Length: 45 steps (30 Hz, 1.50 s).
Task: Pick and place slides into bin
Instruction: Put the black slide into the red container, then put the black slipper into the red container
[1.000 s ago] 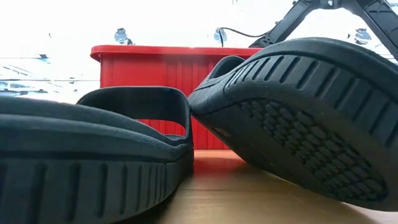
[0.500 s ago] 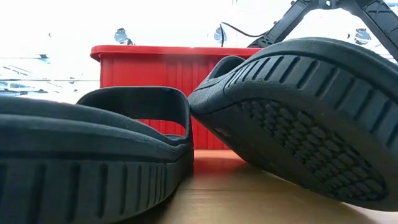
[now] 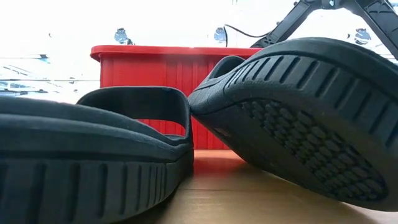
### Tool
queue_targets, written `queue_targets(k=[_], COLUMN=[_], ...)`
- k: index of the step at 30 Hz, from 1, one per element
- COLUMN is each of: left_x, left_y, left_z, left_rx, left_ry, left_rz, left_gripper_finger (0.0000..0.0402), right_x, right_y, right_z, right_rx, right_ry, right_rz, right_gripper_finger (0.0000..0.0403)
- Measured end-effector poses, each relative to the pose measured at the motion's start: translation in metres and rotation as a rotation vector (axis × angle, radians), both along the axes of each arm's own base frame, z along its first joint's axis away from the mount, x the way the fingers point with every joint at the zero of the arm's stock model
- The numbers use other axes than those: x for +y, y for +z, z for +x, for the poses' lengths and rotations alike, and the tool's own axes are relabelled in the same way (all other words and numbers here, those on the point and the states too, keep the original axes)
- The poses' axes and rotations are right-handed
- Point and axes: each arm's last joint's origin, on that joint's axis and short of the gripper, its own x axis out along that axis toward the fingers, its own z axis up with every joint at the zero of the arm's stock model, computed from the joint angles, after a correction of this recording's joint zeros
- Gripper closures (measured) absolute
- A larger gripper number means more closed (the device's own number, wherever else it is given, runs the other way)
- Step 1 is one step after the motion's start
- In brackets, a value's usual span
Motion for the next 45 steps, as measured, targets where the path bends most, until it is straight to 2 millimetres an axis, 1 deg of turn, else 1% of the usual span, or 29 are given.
queue_targets(k=[6, 14, 17, 22, 24, 28, 31, 34, 36, 40, 42, 45], left_x=[0.0, 0.0, 0.0, 0.0, 0.0, 0.0, 0.0, 0.0, 0.0, 0.0, 0.0, 0.0], left_y=[0.0, 0.0, 0.0, 0.0, 0.0, 0.0, 0.0, -0.001, -0.002, -0.003, -0.003, -0.004], left_z=[0.0, 0.0, 0.0, 0.0, 0.0, 0.0, 0.0, 0.0, 0.0, 0.0, -0.001, -0.001], left_rx=[0.001, 0.0, 0.0, 0.0, 0.0, 0.0, 0.002, 0.015, 0.026, 0.032, 0.035, 0.051], left_ry=[0.0, 0.0, 0.0, 0.001, 0.001, 0.001, 0.001, 0.001, 0.002, 0.001, 0.001, 0.0], left_rz=[0.0, 0.001, 0.001, 0.0, 0.0, 0.0, 0.0, -0.001, -0.001, 0.002, 0.002, 0.002], left_gripper_finger=[0.0243, 0.0243, 0.0243, 0.0243, 0.0243, 0.0243, 0.0243, 0.0243, 0.0243, 0.0243, 0.0243, 0.0243], right_x=[-0.002, -0.008, -0.012, -0.014, -0.013, -0.011, -0.006, 0.008, 0.025, 0.069, 0.091, 0.121], right_y=[-0.006, 0.002, 0.0, 0.0, 0.005, 0.031, 0.057, 0.09, 0.113, 0.151, 0.168, 0.185], right_z=[0.002, 0.007, 0.011, 0.01, 0.009, 0.006, -0.003, -0.016, -0.026, -0.046, -0.057, -0.07], right_rx=[-0.005, -0.1, -0.156, -0.162, -0.175, -0.23, -0.243, -0.219, -0.18, -0.087, -0.066, -0.045], right_ry=[0.001, 0.004, 0.019, 0.027, 0.025, 0.038, 0.025, 0.05, 0.094, 0.188, 0.215, 0.242], right_rz=[-0.004, -0.064, -0.068, -0.07, -0.074, -0.129, -0.165, -0.221, -0.284, -0.413, -0.454, -0.489], right_gripper_finger=[0.0168, 0.0168, 0.0168, 0.0168, 0.0168, 0.0168, 0.0168, 0.0168, 0.0168, 0.0168, 0.0168, 0.0168])
